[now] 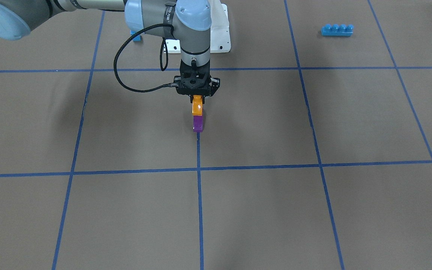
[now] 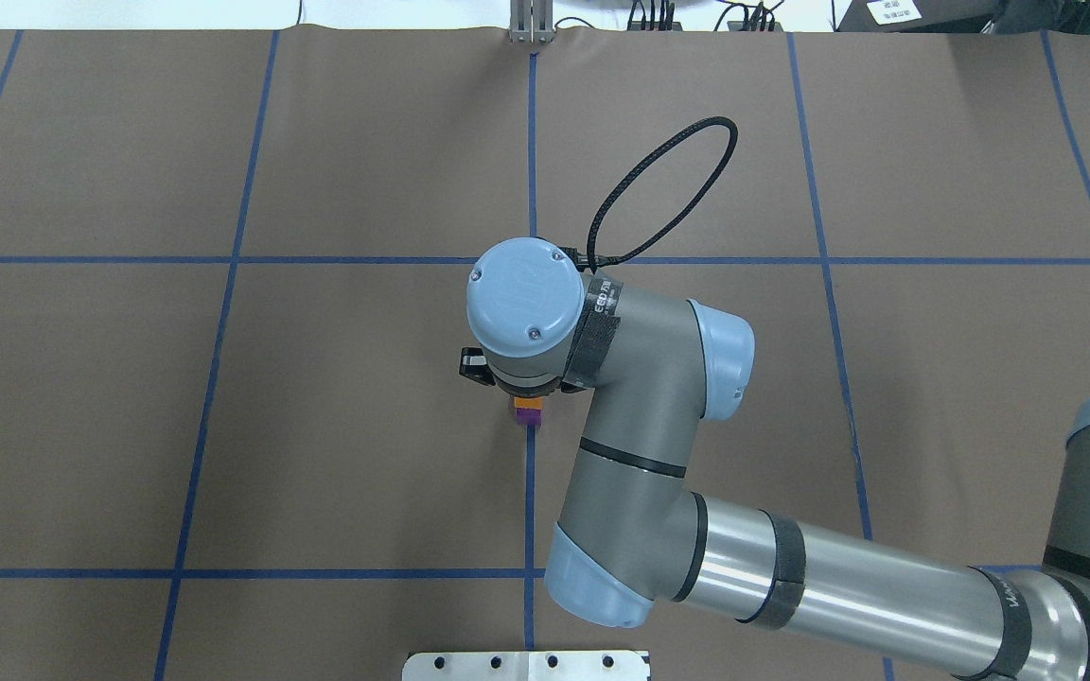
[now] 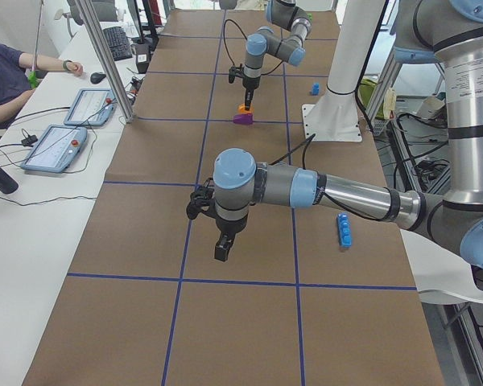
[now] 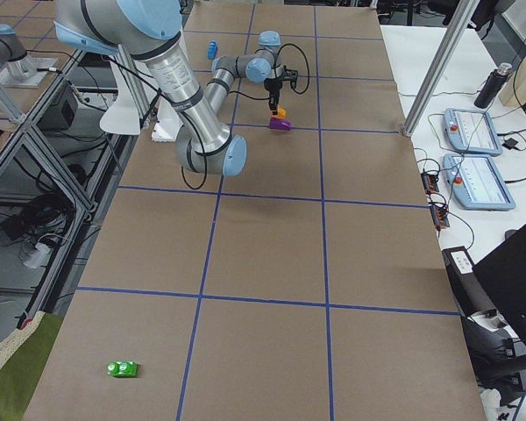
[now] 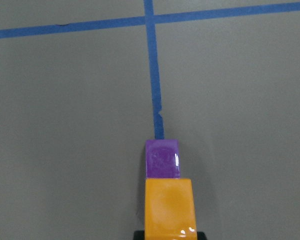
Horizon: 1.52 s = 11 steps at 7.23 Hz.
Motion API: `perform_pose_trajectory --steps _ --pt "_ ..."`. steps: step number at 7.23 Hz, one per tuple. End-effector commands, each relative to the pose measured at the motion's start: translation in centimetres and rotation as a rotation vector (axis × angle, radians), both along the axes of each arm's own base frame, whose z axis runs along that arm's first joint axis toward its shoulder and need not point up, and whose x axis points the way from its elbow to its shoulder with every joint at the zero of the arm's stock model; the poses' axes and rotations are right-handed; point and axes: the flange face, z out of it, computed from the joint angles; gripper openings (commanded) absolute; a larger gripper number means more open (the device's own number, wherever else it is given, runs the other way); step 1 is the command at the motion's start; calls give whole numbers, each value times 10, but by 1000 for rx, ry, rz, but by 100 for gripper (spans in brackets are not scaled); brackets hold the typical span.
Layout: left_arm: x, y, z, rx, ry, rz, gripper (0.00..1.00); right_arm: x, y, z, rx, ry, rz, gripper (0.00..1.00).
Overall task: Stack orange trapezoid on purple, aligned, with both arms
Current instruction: 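Lower the orange block onto the purple block and open the right gripper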
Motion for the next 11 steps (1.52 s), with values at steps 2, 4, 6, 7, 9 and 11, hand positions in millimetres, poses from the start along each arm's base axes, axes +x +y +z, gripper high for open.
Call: perform_pose_trajectory --steps 2,4,6,7,9,11 --pt "0 0 1 -2 -1 0 100 -3 1 5 -4 10 -1 0" --pt "0 0 1 -2 -1 0 100 -8 4 9 0 20 -3 0" --pt "0 -1 2 -3 -1 1 100 -10 2 9 9 20 2 0" --pt "0 -1 2 -3 -1 0 100 -12 2 11 14 25 -8 0" --pt "0 -1 3 -7 -1 0 100 -14 4 14 33 34 -27 0" --pt "1 -1 4 -8 -1 1 100 -20 7 17 54 33 -32 0"
